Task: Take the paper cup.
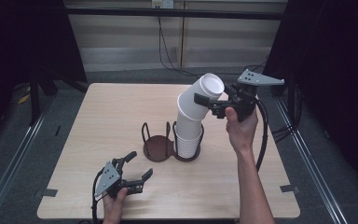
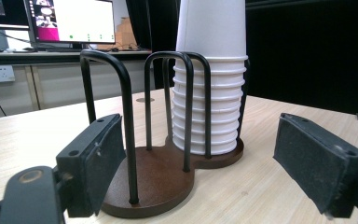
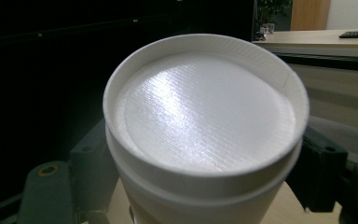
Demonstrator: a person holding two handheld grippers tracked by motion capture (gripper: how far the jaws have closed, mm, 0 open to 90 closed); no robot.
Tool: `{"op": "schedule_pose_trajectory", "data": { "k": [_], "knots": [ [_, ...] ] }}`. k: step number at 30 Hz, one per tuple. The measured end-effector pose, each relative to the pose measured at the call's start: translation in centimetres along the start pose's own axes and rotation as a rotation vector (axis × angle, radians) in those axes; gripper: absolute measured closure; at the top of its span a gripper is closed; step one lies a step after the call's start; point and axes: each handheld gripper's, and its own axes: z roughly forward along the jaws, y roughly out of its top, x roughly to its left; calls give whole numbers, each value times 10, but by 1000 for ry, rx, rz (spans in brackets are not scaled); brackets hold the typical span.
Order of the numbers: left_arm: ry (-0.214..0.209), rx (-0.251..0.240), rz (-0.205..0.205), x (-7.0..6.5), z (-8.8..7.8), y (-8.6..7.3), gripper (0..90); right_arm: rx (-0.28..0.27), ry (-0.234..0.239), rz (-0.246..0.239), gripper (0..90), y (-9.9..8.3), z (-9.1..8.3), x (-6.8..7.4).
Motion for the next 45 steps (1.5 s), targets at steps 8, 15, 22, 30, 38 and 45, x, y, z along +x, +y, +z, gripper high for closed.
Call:
{"op": "schedule_pose_trajectory", "data": {
  "k": [8, 15, 22, 30, 38, 45],
  "knots": [
    [-3, -2, -12, -1, 0, 0, 157, -25, -19, 14, 223, 1, -15, 0],
    [3, 1, 6, 0, 1, 0, 158, -36, -43, 8, 224, -8, -29, 3],
    [-13, 9, 10, 0, 2, 1, 162, -38, -57, 19, 226, -18, -45, 7],
    [-14, 20, 1, 0, 3, 1, 198, 3, -92, 9, 225, -26, -60, 11],
    [-39, 42, -21, -1, 4, 3, 238, 12, -97, 17, 226, -42, -73, 16],
    [-105, 131, -17, -11, 6, 19, 184, 54, -104, 15, 226, -55, -78, 21]
  ]
}}
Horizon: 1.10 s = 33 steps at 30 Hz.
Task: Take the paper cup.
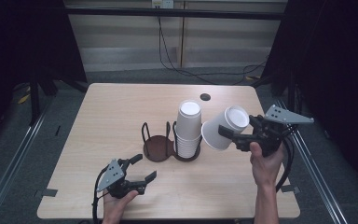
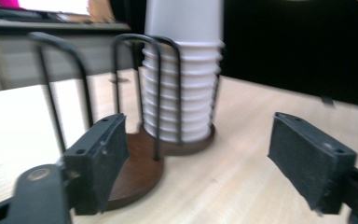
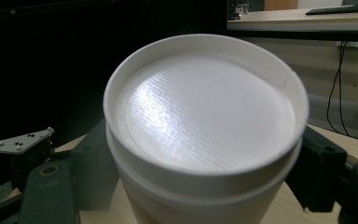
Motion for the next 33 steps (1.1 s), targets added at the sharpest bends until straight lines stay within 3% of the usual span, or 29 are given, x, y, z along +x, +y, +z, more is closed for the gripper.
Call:
{"op": "schedule_pose_trajectory", "data": {
  "k": [2, 6, 10, 14, 23, 33],
  "knots": [
    [-16, -8, 12, -3, 0, 6, 184, 12, -2, -1, 225, -4, -1, 2],
    [-50, -25, -3, -5, 0, 10, 183, 24, 17, 20, 226, -17, 0, 6],
    [-78, -13, -30, -5, 2, 8, 183, 32, 41, 17, 226, -29, 8, 11],
    [-102, -18, -30, -6, 3, 9, 195, 46, 67, 14, 227, -40, 19, 19],
    [-138, -23, 2, -10, 8, 13, 156, 104, 131, 0, 227, -58, 47, 35],
    [-186, -13, 25, -12, 14, 12, 156, 136, 202, 28, 229, -83, 71, 44]
  ]
}}
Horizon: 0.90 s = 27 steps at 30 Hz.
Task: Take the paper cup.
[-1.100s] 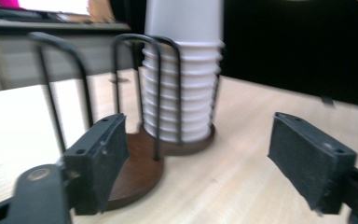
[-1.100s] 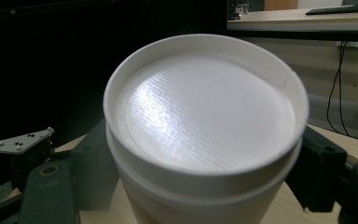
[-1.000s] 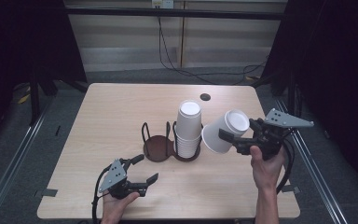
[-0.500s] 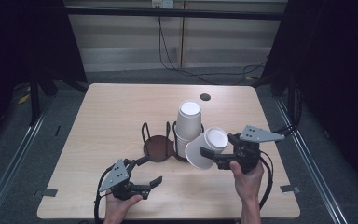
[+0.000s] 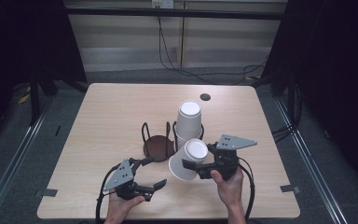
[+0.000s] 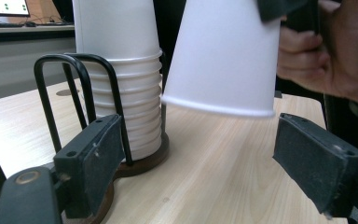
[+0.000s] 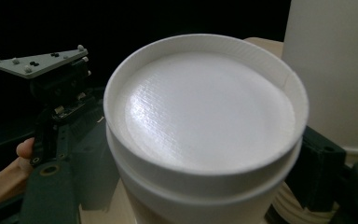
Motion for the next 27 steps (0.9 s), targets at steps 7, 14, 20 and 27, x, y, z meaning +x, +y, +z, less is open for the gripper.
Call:
{"op": "schedule_pose_trajectory", "data": {
  "k": [7, 14, 20, 27],
  "knots": [
    [-27, 15, 17, -2, 7, 0, 155, 27, 50, 7, 229, -9, 18, 5],
    [-61, 25, 27, -2, 13, -1, 78, 45, 89, -11, 230, -10, 32, 16],
    [-80, 53, 37, -3, 22, -3, 74, 46, 109, -9, 231, -11, 41, 19],
    [-106, 59, 20, -1, 29, -5, 88, 45, 125, -5, 231, -11, 47, 21]
  ]
}}
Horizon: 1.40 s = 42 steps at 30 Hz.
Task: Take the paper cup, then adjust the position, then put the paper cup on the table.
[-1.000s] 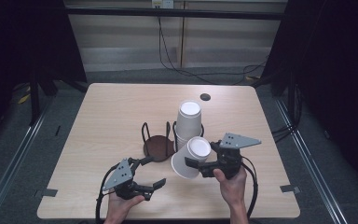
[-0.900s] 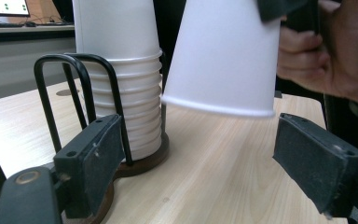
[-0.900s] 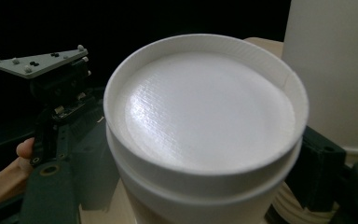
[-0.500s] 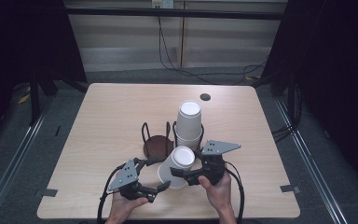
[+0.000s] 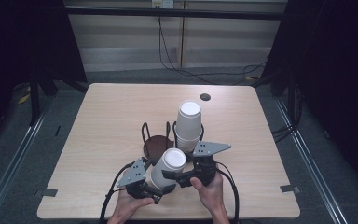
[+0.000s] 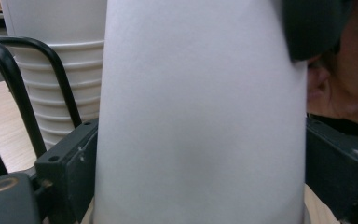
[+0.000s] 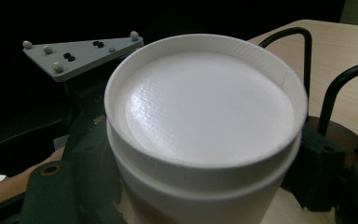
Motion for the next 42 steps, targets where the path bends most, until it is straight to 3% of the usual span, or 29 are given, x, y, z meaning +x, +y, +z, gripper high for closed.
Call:
{"op": "schedule_pose_trajectory", "data": {
  "k": [6, 13, 17, 19, 25, 30, 34, 42],
  "knots": [
    [-13, -4, -3, 2, 4, -1, 102, -10, -14, 8, 231, 0, 0, 0],
    [-18, 37, 18, 5, 2, 0, 165, -13, -10, 22, 207, -4, 1, -4],
    [-13, 57, -5, 8, 0, 0, 178, 7, -2, 42, 159, -4, 5, -7],
    [-12, 45, -18, 9, -2, 0, 179, 1, 0, 41, 141, -5, 4, -7],
    [-11, 90, -32, 14, -10, 2, 181, -39, 13, 29, 135, -7, -9, -7],
    [-13, 148, -32, 17, -13, 5, 181, -45, 2, 17, 134, -10, -22, -10],
    [-28, 163, -34, 19, -17, 11, 181, -48, -6, 4, 134, -12, -30, -12],
    [-24, 281, 10, 22, -22, 19, 181, 17, -15, -20, 199, -15, -34, -16]
  ]
}}
